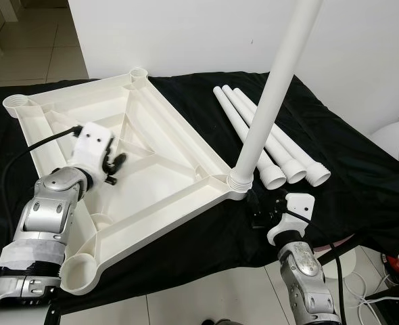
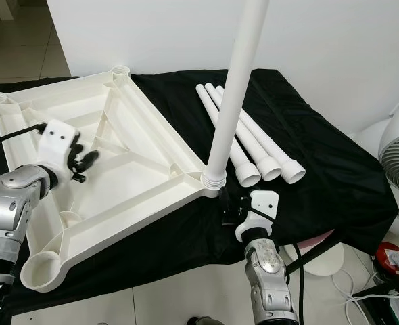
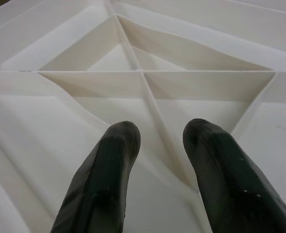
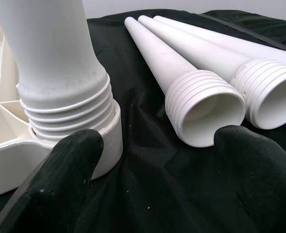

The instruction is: Building children table

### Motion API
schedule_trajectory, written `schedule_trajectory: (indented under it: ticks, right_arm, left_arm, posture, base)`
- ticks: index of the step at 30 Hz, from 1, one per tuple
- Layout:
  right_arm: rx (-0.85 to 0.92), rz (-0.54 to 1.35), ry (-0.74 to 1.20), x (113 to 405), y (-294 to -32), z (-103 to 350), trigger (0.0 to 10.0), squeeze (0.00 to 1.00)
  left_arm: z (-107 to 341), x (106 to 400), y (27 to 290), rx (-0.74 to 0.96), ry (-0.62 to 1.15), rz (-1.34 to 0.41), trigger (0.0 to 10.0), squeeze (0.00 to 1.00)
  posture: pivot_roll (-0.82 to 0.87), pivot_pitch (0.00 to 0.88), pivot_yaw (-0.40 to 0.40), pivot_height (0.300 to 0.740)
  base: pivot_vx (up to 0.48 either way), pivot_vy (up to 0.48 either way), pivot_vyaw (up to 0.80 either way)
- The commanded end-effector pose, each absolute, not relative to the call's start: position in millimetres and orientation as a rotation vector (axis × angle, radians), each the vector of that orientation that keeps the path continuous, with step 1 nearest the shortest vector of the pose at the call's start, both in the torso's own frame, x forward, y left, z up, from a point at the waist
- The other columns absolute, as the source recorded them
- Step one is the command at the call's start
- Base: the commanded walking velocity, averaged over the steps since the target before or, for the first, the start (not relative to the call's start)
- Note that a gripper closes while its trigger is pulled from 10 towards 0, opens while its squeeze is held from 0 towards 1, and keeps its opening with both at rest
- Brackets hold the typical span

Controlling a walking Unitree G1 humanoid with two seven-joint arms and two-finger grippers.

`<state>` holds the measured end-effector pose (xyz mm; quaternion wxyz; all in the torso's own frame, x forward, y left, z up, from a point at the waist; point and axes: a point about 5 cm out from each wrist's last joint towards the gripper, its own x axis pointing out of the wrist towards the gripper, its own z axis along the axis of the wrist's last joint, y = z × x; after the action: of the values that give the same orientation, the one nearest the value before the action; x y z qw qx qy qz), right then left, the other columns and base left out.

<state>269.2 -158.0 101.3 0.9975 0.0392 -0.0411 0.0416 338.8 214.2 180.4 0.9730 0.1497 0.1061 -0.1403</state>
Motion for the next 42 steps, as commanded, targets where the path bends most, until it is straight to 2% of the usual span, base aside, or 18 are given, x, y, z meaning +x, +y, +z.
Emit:
schedule_trajectory:
  ticks: [1, 6, 11, 21, 25, 33, 34, 42]
  right_arm:
    - [0.077, 0.115, -0.1, 274, -151, 105, 10.0, 0.0]
    - [0.075, 0.12, -0.109, 276, -150, 106, 10.0, 0.0]
    - [0.07, 0.118, -0.126, 281, -153, 112, 10.0, 0.0]
    - [0.064, 0.176, -0.156, 289, -150, 122, 10.0, 0.0]
    - [0.068, 0.204, -0.156, 289, -148, 123, 10.0, 0.0]
    - [0.049, 0.274, -0.162, 295, -144, 129, 10.0, 0.0]
    - [0.037, 0.306, -0.164, 299, -143, 131, 10.0, 0.0]
    - [0.014, 0.449, -0.148, 303, -135, 133, 10.0, 0.0]
  left_arm:
    - [185, 342, 227, 0.349, 0.205, -0.183, 10.0, 0.0]
    - [182, 339, 242, 0.445, 0.239, -0.137, 10.0, 0.0]
    - [175, 336, 244, 0.512, 0.277, -0.168, 10.0, 0.0]
    - [134, 314, 213, 0.7, 0.419, -0.459, 10.0, 0.0]
    - [132, 312, 212, 0.711, 0.425, -0.477, 10.0, 0.0]
    - [127, 297, 198, 0.724, 0.438, -0.65, 10.0, 0.0]
    - [123, 289, 196, 0.74, 0.462, -0.71, 10.0, 0.0]
    - [117, 273, 194, 0.759, 0.507, -0.82, 10.0, 0.0]
  posture:
    - [0.06, 0.057, -0.054, 0.74]
    - [0.07, 0.066, -0.054, 0.74]
    - [0.07, 0.072, -0.055, 0.74]
    - [0.08, 0.076, -0.063, 0.74]
    - [0.08, 0.076, -0.063, 0.74]
    - [0.08, 0.076, -0.061, 0.74]
    - [0.08, 0.075, -0.06, 0.74]
    - [0.09, 0.074, -0.063, 0.74]
  base:
    - [0.0, 0.0, 0.0]
    - [0.0, 0.0, 0.0]
    - [0.0, 0.0, 0.0]
    - [0.0, 0.0, 0.0]
    - [0.0, 0.0, 0.0]
    - [0.0, 0.0, 0.0]
    - [0.0, 0.0, 0.0]
    - [0.0, 0.0, 0.0]
